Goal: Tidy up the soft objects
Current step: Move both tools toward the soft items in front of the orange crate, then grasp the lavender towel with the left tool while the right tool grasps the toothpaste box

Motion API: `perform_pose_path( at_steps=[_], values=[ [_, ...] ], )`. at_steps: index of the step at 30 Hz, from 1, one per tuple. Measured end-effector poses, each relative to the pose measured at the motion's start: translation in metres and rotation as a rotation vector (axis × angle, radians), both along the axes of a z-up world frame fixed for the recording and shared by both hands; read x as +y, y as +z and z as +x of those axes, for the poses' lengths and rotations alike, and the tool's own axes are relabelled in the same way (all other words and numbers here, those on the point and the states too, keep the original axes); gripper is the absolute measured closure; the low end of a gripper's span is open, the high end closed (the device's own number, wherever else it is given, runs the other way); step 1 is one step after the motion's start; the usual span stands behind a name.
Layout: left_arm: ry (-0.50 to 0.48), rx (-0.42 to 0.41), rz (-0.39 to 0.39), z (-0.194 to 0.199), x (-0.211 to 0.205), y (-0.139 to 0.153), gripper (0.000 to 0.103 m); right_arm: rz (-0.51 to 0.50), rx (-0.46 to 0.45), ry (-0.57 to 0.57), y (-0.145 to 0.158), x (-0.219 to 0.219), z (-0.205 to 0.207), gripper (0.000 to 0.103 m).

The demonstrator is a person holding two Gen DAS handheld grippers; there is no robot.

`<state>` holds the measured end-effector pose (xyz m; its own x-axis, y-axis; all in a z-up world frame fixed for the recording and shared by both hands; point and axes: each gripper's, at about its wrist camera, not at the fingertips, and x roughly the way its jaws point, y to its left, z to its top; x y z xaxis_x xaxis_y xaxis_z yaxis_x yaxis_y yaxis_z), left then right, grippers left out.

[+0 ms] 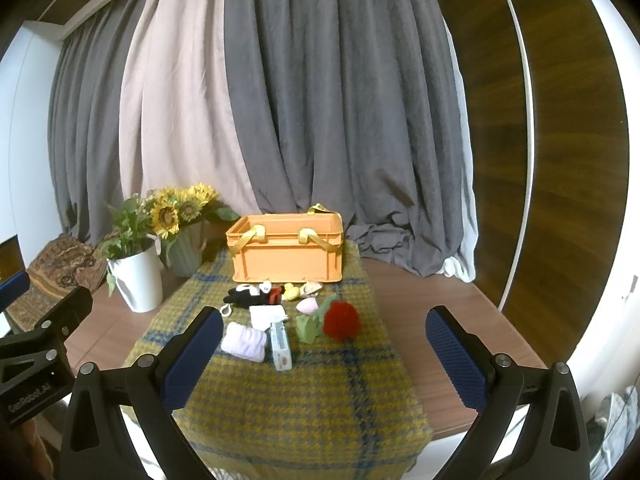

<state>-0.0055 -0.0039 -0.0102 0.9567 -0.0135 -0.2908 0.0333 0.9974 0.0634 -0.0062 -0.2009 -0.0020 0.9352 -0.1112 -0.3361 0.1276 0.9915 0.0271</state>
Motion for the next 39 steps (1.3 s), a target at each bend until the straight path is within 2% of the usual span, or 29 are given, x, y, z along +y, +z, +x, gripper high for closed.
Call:
perform_pose_path(
  at_steps=[4,6,8,14,20,25,27,34,39],
  values=[
    [-0.003,0.025,0.038,0.004,0.002,-0.005,0.0,0.003,0.009,0.006,-0.005,0.001,0.003,0.0],
    [-0.006,0.044,0.097,0.01,0.002,-0.006,0.0,0.009,0.019,0.009,-0.007,0.001,0.007,0.0],
    [-0.01,0.064,0.123,0.016,0.004,-0.008,0.0,0.02,0.033,0.014,-0.01,0.001,0.011,0.0],
    [-0.024,0.017,0.123,0.043,0.009,-0.016,0.0,0.049,0.087,0.036,-0.022,0.006,0.035,0.0],
    [-0.077,0.112,0.127,0.084,0.015,-0.029,0.0,0.054,0.141,0.025,-0.038,0.013,0.067,0.001],
    [-0.143,0.176,0.123,0.122,0.017,-0.044,0.001,0.053,0.191,0.013,-0.052,0.02,0.094,0.005],
    [-0.174,0.224,0.109,0.133,0.019,-0.052,0.004,0.057,0.221,0.007,-0.059,0.022,0.107,0.007],
    [-0.291,0.291,0.127,0.182,0.017,-0.074,0.014,0.095,0.32,-0.006,-0.086,0.03,0.15,0.017],
    [-0.368,0.354,0.089,0.206,0.018,-0.091,0.02,0.114,0.383,-0.044,-0.107,0.035,0.173,0.02]
  ],
)
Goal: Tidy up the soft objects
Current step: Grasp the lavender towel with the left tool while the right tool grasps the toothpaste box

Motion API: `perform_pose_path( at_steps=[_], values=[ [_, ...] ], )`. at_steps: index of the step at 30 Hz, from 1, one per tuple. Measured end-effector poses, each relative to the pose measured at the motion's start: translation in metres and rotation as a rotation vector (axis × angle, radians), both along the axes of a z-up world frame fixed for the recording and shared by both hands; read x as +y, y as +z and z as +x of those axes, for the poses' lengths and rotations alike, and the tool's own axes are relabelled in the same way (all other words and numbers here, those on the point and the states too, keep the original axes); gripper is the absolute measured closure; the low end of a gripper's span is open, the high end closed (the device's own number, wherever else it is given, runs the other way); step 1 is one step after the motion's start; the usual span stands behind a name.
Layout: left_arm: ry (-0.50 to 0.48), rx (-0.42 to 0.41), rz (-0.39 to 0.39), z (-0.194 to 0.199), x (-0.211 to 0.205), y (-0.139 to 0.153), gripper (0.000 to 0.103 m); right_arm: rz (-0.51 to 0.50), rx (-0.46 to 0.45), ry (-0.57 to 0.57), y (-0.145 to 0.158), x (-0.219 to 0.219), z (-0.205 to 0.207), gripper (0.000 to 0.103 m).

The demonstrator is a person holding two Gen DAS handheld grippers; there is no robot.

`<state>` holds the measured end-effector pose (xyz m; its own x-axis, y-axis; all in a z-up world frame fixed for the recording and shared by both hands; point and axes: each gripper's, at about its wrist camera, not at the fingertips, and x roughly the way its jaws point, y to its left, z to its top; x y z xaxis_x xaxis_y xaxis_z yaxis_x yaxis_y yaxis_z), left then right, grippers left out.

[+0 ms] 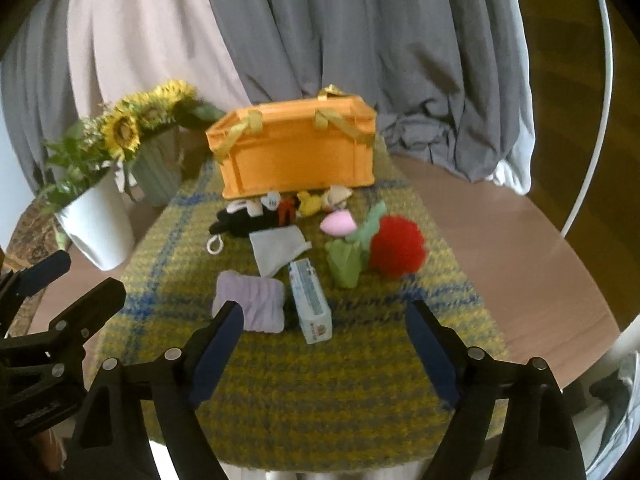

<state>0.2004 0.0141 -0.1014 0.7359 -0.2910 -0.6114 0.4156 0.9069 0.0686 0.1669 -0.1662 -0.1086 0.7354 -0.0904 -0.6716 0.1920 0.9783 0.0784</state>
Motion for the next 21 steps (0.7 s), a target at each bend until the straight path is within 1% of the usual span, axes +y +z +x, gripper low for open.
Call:
perform_pose_path(
  at_steps=[2,5,9,11,13,17,21],
  values=[
    [-0.026,0.02,-0.006,0.01,-0.001,-0.006,0.021,0.005,0.018,-0.017,-0.004,0.0,0.004,0.024],
    [-0.056,0.048,-0.017,0.021,-0.005,-0.015,0.022,0.005,0.04,-0.031,-0.012,0.001,0.011,0.026],
    [-0.08,0.113,-0.038,0.036,-0.013,-0.027,0.03,-0.005,0.066,-0.01,-0.018,0.002,0.021,0.029],
    [-0.083,0.133,-0.031,0.043,-0.019,-0.034,0.032,-0.007,0.075,0.0,-0.022,0.002,0.027,0.03],
    [-0.077,0.141,-0.027,0.047,-0.023,-0.04,0.034,0.007,0.088,0.017,-0.027,-0.001,0.033,0.035],
    [-0.062,0.172,-0.021,0.056,-0.029,-0.051,0.037,0.013,0.12,0.085,-0.037,-0.005,0.049,0.038],
    [-0.091,0.207,-0.039,0.059,-0.036,-0.058,0.041,0.019,0.147,0.135,-0.047,-0.008,0.061,0.041]
  ],
)
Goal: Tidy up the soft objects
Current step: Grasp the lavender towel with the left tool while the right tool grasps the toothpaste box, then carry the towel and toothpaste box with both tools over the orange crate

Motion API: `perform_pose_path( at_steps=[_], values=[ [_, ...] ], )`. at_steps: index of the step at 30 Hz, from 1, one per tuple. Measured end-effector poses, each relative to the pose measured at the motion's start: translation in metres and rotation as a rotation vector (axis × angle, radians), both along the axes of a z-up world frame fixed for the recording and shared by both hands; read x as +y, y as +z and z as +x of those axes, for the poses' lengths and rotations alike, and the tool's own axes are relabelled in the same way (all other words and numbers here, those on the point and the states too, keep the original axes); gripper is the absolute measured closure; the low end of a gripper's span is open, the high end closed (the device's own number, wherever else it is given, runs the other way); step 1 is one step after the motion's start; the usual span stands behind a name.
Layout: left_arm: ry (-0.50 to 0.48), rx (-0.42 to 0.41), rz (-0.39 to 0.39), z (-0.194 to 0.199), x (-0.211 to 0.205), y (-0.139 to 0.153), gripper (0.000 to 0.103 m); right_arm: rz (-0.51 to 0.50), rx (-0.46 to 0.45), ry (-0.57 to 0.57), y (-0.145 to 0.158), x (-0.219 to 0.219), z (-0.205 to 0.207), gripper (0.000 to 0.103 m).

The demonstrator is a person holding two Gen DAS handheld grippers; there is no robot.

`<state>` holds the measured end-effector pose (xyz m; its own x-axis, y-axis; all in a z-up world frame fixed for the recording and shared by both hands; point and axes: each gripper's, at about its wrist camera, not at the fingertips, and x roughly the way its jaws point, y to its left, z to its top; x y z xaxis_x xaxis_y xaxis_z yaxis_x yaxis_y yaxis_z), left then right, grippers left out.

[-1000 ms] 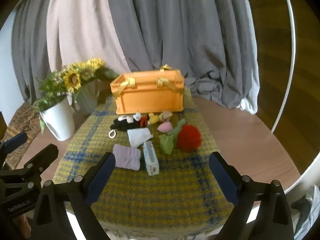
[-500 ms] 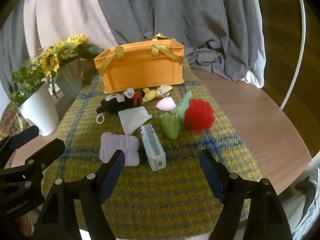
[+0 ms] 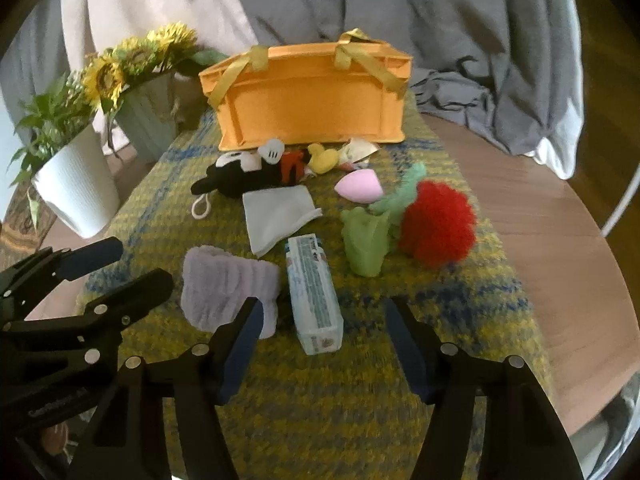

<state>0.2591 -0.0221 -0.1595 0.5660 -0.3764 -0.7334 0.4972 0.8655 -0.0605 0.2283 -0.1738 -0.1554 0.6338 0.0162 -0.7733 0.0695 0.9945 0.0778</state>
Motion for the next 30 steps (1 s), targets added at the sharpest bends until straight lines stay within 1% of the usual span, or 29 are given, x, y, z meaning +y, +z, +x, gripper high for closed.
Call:
perform_pose_path(
  at_steps=[1,3,6,8,10,12,14,15,16,17,19,23,30],
  values=[
    [-0.011,-0.005,0.002,0.0,-0.002,-0.002,0.041,0.006,0.007,0.011,-0.002,0.0,0.002,0.043],
    [-0.016,-0.012,0.008,0.001,-0.006,-0.005,0.042,0.008,0.02,0.029,-0.007,-0.002,0.006,0.044],
    [-0.02,0.0,0.014,0.006,-0.011,-0.012,0.047,0.011,0.037,0.053,-0.015,-0.003,0.011,0.047],
    [-0.027,0.02,0.01,0.011,-0.014,-0.017,0.052,0.015,0.046,0.064,-0.019,-0.004,0.014,0.049],
    [-0.031,0.041,0.005,0.014,-0.017,-0.023,0.063,0.021,0.051,0.076,-0.022,-0.005,0.016,0.052],
    [-0.029,0.062,-0.002,0.016,-0.018,-0.028,0.067,0.03,0.055,0.082,-0.024,-0.006,0.018,0.054],
    [-0.014,0.076,-0.004,0.019,-0.02,-0.032,0.072,0.037,0.06,0.09,-0.027,-0.007,0.02,0.061],
    [-0.008,0.074,-0.002,0.019,-0.02,-0.032,0.076,0.043,0.065,0.095,-0.028,-0.008,0.021,0.066],
    [-0.004,0.07,0.001,0.019,-0.021,-0.032,0.077,0.046,0.067,0.099,-0.029,-0.008,0.022,0.072],
    [-0.001,0.066,0.005,0.018,-0.022,-0.032,0.078,0.053,0.067,0.103,-0.03,-0.009,0.022,0.074],
    [0.012,0.053,0.016,0.017,-0.023,-0.03,0.08,0.063,0.063,0.103,-0.029,-0.01,0.022,0.075],
    [0.039,0.032,0.022,0.014,-0.023,-0.024,0.081,0.069,0.06,0.104,-0.027,-0.013,0.021,0.076],
    [0.093,-0.023,0.014,0.008,-0.022,-0.004,0.081,0.057,0.015,0.105,-0.008,-0.02,0.018,0.076]
  ],
)
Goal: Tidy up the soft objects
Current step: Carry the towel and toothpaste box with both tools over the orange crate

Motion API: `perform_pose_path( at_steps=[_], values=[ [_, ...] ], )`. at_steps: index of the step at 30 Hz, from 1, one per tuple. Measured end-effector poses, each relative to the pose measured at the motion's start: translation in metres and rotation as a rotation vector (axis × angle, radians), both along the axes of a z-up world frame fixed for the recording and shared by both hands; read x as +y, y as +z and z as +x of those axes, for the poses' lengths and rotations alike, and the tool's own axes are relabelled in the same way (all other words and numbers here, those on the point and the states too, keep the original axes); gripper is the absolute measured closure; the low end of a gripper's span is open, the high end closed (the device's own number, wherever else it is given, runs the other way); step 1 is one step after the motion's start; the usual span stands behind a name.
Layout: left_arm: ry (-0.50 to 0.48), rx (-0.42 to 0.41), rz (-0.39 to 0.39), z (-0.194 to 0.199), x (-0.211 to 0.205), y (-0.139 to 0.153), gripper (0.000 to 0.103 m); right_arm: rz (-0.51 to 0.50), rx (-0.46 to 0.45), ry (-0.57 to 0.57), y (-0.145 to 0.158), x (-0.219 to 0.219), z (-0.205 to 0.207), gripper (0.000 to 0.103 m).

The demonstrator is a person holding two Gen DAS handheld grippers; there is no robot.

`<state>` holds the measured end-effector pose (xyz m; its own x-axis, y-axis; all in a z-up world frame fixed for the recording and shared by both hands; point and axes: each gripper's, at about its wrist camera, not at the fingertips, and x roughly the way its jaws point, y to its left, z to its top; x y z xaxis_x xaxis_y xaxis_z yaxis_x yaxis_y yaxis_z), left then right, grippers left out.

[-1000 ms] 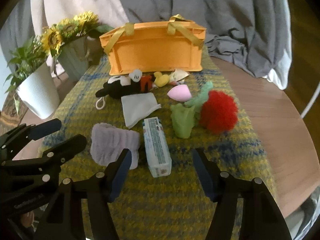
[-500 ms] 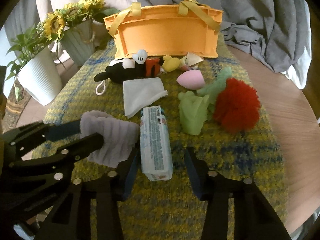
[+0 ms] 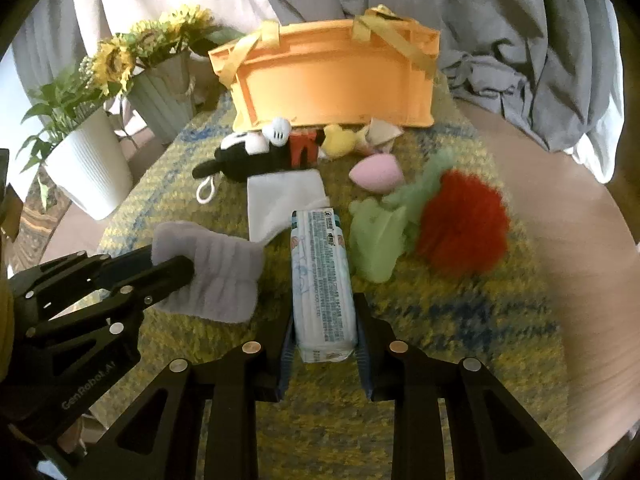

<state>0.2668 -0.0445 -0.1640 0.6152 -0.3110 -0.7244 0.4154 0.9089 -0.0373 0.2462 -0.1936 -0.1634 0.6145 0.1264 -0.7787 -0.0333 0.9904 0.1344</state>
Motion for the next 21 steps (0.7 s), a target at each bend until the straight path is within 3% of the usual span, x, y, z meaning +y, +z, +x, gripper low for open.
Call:
perform_pose_path(
  at_steps=[21],
  values=[
    [0.074,-0.249,-0.046,0.006,-0.003,0.076,0.081,-0.017,-0.22,0.001,0.073,-0.012,0.012,0.076]
  ],
)
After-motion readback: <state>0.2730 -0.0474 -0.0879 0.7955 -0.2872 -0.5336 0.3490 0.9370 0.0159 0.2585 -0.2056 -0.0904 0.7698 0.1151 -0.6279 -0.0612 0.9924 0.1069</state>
